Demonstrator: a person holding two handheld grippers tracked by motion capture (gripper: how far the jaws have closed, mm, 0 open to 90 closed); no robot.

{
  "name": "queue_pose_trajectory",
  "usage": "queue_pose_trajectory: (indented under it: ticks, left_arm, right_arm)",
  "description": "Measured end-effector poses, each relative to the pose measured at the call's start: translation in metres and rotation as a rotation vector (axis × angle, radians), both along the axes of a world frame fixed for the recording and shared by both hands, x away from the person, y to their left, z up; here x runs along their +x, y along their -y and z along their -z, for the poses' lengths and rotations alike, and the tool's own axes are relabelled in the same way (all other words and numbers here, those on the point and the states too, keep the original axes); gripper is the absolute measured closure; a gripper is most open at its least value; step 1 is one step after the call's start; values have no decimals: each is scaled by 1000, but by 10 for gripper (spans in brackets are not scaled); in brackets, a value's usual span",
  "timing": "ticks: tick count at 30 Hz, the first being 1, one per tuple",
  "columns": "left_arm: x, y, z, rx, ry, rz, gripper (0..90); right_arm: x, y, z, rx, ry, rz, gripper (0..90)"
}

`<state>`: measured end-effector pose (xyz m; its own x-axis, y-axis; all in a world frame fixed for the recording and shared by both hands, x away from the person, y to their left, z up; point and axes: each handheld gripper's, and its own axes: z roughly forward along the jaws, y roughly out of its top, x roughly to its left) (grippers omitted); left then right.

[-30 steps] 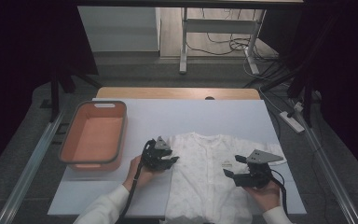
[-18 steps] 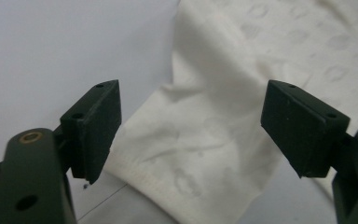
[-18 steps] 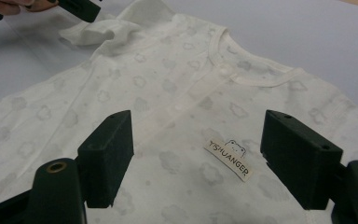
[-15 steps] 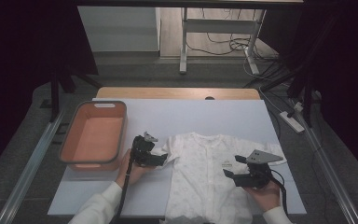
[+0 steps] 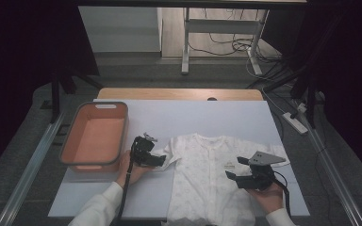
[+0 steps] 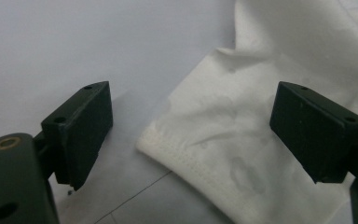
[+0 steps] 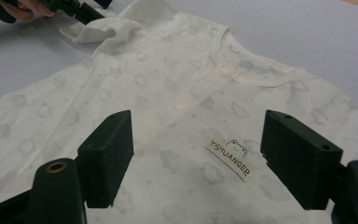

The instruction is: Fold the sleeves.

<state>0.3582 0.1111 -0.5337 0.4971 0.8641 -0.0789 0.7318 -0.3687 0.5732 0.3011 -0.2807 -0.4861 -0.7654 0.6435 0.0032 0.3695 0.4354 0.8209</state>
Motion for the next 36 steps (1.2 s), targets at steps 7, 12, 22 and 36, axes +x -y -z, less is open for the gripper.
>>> queue_pose_trajectory:
  ticks: [7,12,22,36]
  left_arm:
    - [-6,2,-2,15,-6,37,178]
    - [-9,0,-2,12,5,46,232]
    - [-15,-5,-4,-14,30,71,604]
    - [-17,-5,-4,-67,23,122,835]
  right_arm:
    - [-1,0,0,-3,1,2,257]
    - [-1,0,0,-3,2,3,258]
    - [0,-1,1,-6,0,-1,258]
    - [3,0,0,25,-1,13,260]
